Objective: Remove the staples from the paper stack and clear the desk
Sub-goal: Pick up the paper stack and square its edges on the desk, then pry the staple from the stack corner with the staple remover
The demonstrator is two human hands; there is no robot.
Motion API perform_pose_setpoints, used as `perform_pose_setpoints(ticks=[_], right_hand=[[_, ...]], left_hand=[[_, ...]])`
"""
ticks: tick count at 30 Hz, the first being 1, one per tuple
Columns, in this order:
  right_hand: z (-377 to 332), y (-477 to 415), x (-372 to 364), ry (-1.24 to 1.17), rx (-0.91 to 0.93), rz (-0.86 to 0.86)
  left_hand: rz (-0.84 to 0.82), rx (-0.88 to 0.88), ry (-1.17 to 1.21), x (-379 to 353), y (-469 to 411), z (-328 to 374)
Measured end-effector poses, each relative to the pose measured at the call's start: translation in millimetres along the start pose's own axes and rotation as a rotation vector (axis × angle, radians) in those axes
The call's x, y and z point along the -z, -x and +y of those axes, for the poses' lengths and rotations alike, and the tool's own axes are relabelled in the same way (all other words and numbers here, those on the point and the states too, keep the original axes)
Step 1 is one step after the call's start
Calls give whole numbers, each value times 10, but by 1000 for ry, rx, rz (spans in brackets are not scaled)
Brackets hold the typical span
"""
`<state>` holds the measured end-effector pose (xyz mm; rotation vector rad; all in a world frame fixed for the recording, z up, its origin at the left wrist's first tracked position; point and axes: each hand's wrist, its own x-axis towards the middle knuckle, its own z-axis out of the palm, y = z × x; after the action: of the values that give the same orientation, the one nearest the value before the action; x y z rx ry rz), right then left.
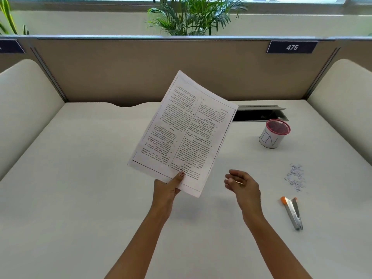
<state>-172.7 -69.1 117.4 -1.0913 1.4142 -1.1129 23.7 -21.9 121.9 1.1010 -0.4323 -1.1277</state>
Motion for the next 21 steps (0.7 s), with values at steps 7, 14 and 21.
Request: perform_pose_setpoints(ticks=[7,14,21], right_hand=[[514,-53,649,514,249,366],[968,-162,1159,824,218,641],[1008,-319,1276,849,128,658]], left_hand=[[21,23,36,-53,10,-50],[42,60,26,-101,56,-110],[41,91,28,-148,106,-127]])
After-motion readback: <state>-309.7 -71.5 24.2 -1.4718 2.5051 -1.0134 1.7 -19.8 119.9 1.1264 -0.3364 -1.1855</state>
